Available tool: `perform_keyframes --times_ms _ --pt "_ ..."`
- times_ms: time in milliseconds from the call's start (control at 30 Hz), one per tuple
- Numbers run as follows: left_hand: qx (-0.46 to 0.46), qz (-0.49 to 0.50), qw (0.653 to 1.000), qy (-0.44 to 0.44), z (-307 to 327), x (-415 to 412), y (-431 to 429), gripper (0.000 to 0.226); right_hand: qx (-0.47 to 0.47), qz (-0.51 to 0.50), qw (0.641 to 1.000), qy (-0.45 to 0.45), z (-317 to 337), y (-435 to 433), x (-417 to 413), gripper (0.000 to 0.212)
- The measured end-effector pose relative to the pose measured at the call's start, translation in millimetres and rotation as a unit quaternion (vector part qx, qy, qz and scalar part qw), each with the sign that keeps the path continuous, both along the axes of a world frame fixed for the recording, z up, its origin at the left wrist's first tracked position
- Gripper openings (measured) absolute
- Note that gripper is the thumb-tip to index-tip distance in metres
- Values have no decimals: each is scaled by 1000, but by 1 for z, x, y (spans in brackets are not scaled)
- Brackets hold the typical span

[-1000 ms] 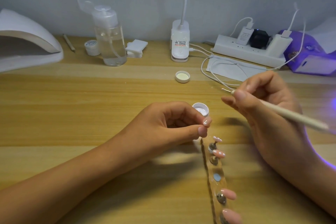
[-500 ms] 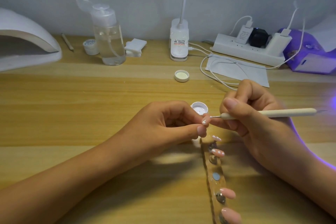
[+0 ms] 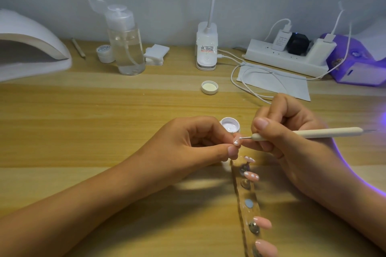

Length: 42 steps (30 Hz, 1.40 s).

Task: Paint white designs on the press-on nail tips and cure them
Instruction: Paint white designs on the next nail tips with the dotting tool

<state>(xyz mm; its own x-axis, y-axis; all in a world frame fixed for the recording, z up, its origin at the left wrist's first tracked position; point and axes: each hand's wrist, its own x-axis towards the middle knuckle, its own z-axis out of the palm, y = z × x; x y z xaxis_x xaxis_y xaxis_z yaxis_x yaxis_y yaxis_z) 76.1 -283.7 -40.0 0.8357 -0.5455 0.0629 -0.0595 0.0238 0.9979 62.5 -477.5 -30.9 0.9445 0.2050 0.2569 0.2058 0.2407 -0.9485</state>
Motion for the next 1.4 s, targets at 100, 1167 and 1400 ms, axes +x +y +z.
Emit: perform_keyframes --times_ms 100,1167,1400 --pt "3 -1 1000 -1 0 0 0 5 -7 1 1000 1 0 0 0 19" --pt "7 -6 1000 -5 0 1 0 7 -1 12 1000 -10 -3 -1 2 18" --pt "6 -5 1000 -6 0 1 1 7 -5 17 1000 -10 -3 -1 3 19"
